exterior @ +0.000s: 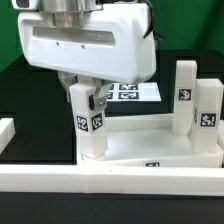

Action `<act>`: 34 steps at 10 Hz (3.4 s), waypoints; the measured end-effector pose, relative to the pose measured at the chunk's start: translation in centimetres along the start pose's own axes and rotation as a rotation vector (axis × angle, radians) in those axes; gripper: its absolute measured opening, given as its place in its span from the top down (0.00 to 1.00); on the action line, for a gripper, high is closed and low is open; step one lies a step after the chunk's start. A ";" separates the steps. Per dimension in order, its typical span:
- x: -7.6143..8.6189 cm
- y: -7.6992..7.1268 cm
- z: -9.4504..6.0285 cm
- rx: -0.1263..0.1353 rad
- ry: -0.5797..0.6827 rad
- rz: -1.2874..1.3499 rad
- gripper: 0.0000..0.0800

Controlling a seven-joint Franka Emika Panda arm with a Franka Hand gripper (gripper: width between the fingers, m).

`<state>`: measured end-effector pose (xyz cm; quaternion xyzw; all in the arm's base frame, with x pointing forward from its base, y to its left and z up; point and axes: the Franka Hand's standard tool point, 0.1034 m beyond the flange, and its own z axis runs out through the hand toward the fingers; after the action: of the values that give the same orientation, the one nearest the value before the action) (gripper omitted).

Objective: Assemble desk

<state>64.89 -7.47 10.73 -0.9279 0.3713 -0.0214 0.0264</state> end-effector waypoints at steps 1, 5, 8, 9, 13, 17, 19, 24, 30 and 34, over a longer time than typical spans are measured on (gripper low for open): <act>0.0 0.0 0.0 0.001 -0.001 0.130 0.64; -0.4 -0.6 0.1 -0.001 -0.003 0.507 0.64; -0.5 -0.7 0.2 -0.001 -0.004 0.678 0.64; -0.5 -0.7 0.2 -0.001 -0.005 0.741 0.64; -0.5 -0.7 0.1 0.000 -0.004 0.531 0.27; -0.9 -1.1 0.3 -0.002 0.000 0.124 0.19; -1.1 -1.2 0.3 -0.014 0.003 -0.098 0.19; -0.7 -0.9 0.2 -0.026 0.005 -0.542 0.19; -0.7 -0.9 0.1 -0.037 0.005 -0.724 0.50; -0.7 -0.9 0.1 -0.036 0.006 -0.648 0.64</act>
Offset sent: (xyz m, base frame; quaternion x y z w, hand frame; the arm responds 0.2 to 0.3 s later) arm 0.0044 0.0065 -0.0026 -0.0015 -0.0081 0.2297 0.9732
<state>65.03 -6.37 10.65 -0.9981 0.0571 -0.0248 0.0010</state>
